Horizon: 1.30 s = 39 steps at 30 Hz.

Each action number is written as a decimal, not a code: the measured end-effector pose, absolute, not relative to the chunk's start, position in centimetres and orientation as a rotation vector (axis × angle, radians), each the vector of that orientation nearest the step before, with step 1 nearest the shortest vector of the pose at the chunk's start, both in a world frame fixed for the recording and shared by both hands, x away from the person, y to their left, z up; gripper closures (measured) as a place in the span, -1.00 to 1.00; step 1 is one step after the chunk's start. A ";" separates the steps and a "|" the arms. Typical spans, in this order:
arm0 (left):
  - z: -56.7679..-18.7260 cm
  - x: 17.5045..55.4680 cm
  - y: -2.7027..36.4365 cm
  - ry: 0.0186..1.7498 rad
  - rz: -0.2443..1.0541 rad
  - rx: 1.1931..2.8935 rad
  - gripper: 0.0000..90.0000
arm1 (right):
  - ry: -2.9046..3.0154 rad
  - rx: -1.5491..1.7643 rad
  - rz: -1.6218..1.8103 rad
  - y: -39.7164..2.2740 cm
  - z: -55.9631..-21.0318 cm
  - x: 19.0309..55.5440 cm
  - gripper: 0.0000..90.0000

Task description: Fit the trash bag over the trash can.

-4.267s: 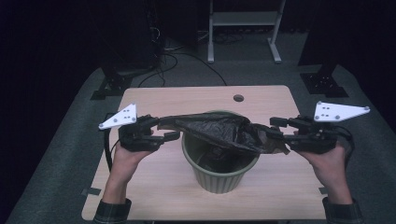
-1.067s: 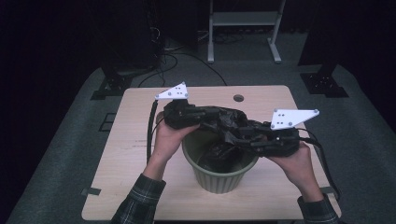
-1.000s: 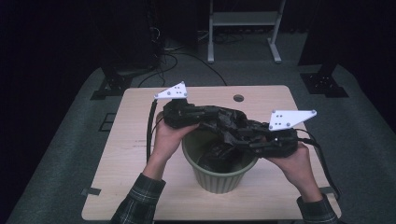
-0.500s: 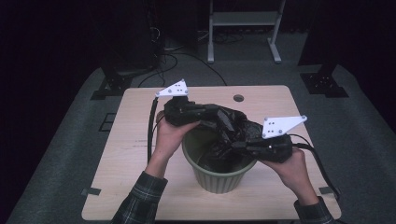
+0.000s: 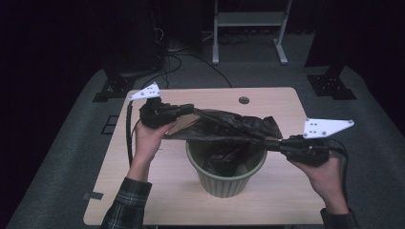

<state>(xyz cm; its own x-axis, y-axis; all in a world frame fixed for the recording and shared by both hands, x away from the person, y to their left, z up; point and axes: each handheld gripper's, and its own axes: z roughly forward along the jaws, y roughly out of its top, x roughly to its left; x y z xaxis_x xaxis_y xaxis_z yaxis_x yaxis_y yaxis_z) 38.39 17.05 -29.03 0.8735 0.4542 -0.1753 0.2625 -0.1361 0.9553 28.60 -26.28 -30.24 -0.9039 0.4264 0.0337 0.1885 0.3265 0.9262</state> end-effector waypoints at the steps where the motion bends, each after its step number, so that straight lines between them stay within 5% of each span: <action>1: -29.1 38.4 17.5 0.559 0.184 1.726 1.00 | 2.362 0.579 1.616 -26.9 -30.3 28.6 1.00; 21: -33.5 36.2 23.3 0.681 0.203 1.720 0.99 | 2.281 0.794 1.612 -32.6 -33.1 29.3 0.99; 22: -33.5 36.0 23.3 0.678 0.206 1.724 0.98 | 2.277 0.793 1.613 -32.6 -33.2 29.3 0.79; 25: -33.2 35.6 22.9 0.644 0.211 1.728 0.77 | 2.245 0.791 1.623 -32.6 -32.6 29.1 0.52; 39: -30.3 34.0 21.0 0.519 0.290 1.744 0.13 | 2.188 0.645 1.642 -30.3 -28.4 28.9 0.34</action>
<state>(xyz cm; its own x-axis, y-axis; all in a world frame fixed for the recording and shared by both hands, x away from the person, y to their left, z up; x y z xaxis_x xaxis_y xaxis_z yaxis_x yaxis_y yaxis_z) 34.02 21.02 -30.35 0.8679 0.4899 -0.0822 0.1862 -0.1674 0.9681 28.85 -30.32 -28.45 -0.8432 0.5375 0.0080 0.1580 0.2336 0.9594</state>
